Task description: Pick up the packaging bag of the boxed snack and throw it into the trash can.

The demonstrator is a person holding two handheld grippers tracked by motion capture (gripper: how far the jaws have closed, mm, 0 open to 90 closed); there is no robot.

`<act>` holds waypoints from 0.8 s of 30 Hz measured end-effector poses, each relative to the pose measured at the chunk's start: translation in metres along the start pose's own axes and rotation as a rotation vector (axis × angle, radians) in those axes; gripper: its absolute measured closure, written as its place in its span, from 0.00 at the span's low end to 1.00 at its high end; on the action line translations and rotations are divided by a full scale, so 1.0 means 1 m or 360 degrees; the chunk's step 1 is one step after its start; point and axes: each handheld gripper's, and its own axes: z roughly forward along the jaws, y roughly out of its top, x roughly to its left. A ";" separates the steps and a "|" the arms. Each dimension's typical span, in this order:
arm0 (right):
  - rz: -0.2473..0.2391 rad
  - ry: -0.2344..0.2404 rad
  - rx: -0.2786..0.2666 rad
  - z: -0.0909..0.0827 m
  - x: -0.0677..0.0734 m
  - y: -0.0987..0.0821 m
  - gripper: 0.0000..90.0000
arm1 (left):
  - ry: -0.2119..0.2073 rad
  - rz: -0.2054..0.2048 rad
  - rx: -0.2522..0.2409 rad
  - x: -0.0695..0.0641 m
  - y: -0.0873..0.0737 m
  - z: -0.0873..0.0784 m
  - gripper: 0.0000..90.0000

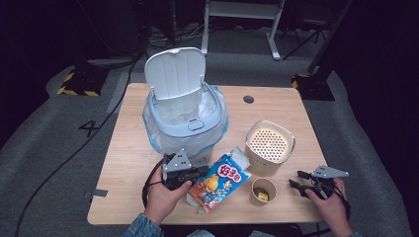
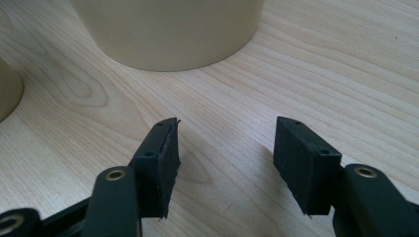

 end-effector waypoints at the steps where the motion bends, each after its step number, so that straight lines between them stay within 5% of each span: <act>1: 0.0000 0.0000 0.0000 0.000 0.000 0.000 0.48 | -0.0003 0.0004 -0.0020 0.000 0.003 -0.001 0.98; 24: 0.0000 -0.0001 0.0000 0.000 0.000 0.000 0.48 | -0.0034 0.0113 -0.0259 0.011 0.072 -0.039 0.98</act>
